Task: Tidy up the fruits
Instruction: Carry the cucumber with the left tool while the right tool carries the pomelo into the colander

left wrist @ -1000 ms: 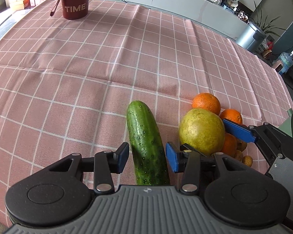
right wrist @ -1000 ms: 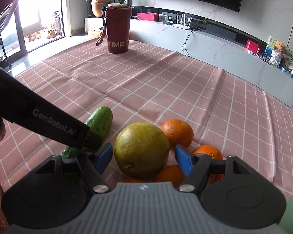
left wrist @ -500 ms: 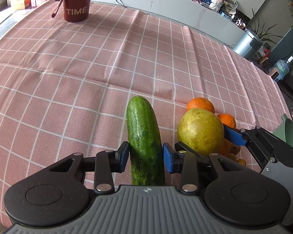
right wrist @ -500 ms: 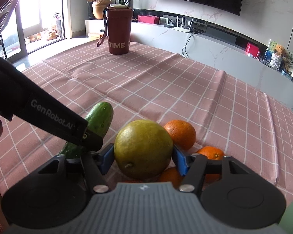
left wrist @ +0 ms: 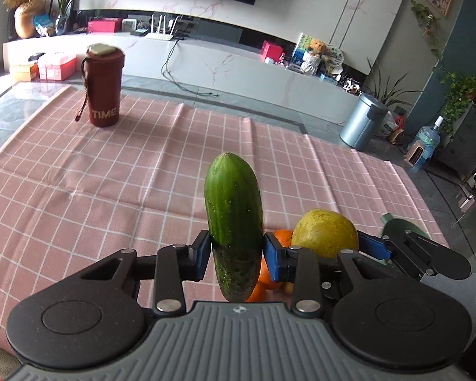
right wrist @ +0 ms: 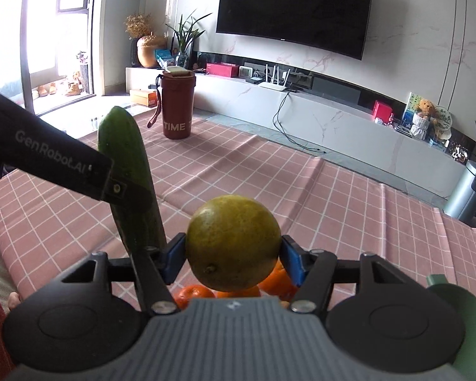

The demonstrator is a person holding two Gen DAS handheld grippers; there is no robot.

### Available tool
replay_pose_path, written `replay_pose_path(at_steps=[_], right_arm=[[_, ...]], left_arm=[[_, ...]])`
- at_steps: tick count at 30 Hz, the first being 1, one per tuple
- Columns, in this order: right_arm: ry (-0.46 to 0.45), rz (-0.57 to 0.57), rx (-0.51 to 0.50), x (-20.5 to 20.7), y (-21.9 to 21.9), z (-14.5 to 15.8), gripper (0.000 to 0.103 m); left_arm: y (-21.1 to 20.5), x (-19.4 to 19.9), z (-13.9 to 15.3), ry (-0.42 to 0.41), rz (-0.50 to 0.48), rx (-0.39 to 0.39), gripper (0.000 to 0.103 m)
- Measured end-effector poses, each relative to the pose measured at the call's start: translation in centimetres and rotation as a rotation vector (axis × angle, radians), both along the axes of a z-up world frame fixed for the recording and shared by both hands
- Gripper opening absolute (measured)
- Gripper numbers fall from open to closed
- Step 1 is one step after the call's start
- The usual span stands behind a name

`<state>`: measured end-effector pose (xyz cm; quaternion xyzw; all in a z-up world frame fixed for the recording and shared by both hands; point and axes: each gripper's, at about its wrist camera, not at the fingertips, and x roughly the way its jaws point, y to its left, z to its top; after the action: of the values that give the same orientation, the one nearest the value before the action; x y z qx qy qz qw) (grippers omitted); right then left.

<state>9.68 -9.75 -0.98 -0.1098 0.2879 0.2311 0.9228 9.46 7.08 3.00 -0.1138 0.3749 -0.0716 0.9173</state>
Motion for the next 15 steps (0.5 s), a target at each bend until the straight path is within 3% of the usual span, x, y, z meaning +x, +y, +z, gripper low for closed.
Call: replay_pose_path(at_steps=[8, 15], right_arm=[[0.015, -0.102, -0.009, -2.2, -8.7, 3.8, 0.060], [0.089, -0.192, -0.105, -2.1, -16.9, 3.5, 0.060]], left_arm=[[-7.7, -0.7, 4.1, -0.072, -0.182, -0.016, 0.040], [-15.8, 1.6, 2.9, -0.018, -0.352, -0.057, 0.040]])
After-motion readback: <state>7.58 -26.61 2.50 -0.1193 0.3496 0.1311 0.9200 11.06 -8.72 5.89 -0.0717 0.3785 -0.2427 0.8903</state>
